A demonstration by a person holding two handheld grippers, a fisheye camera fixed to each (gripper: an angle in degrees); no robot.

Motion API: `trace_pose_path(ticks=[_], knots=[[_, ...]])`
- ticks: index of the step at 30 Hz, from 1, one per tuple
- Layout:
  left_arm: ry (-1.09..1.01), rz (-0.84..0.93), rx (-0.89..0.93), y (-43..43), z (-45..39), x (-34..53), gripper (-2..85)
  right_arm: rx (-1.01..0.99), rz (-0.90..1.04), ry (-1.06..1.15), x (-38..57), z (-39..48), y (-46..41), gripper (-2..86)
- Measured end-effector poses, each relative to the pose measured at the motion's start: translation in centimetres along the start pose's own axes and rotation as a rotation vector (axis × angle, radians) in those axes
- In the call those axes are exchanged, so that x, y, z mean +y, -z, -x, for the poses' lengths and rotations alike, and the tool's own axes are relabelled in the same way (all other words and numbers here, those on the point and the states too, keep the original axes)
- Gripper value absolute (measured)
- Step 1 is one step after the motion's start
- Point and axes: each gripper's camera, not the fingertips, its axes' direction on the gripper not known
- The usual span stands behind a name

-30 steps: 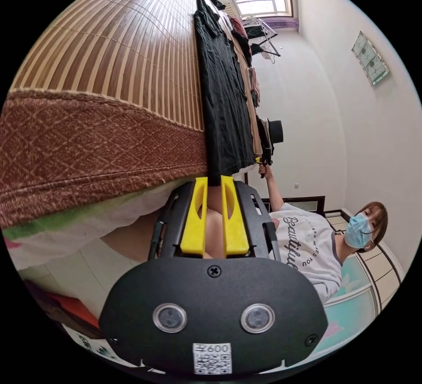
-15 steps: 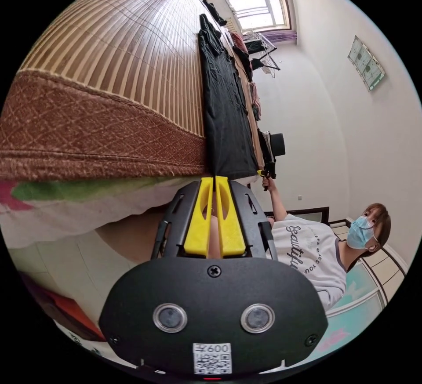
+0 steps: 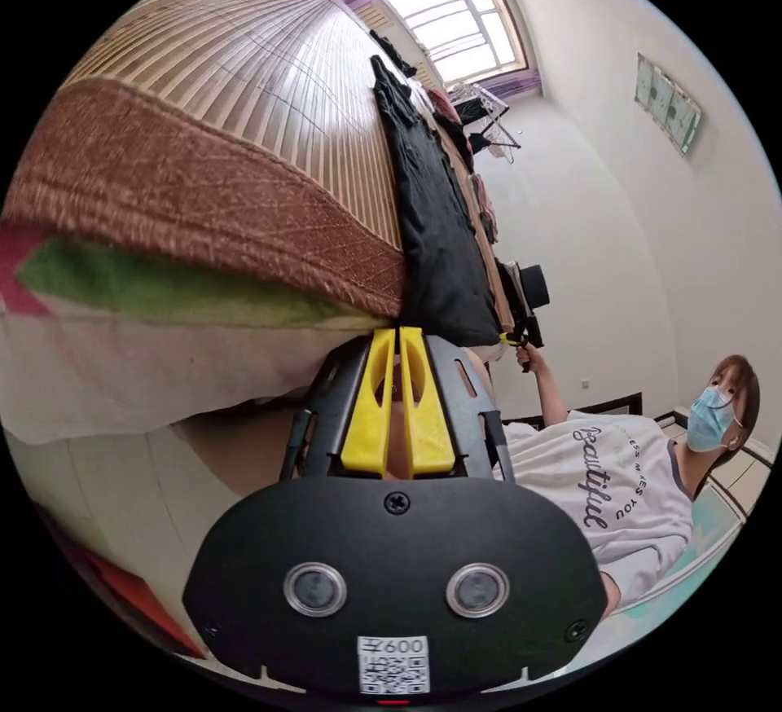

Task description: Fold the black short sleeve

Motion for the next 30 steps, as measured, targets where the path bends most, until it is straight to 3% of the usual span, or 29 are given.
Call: trace_pose_path(ticks=[4,10,16,22,24,30], knots=[[0.034,-0.104,0.085,-2.7,3.7,6.8,0.8,-0.002,0.011,-0.033,0.6,0.0,-1.0,-0.8],[-0.054,-0.06,-0.121,-7.9,2.2,11.9,0.8,0.015,-0.027,-0.02,3.4,0.7,-1.3,-0.8],[-0.13,-0.054,-0.198,-12.2,2.1,17.1,1.0,-0.053,-0.092,0.038,7.7,0.9,0.2,-0.8],[-0.208,-0.304,0.015,-10.9,-1.2,23.9,1.2,-0.411,-0.219,0.062,16.5,-0.9,3.0,-0.8],[-0.237,-0.326,0.001,-10.8,-2.9,26.1,1.2,-0.497,-0.276,0.147,19.3,-0.1,4.8,-0.8],[-0.301,-0.517,0.271,-10.0,-7.2,35.5,1.2,-0.76,-0.421,0.44,27.7,5.4,12.5,-0.8]])
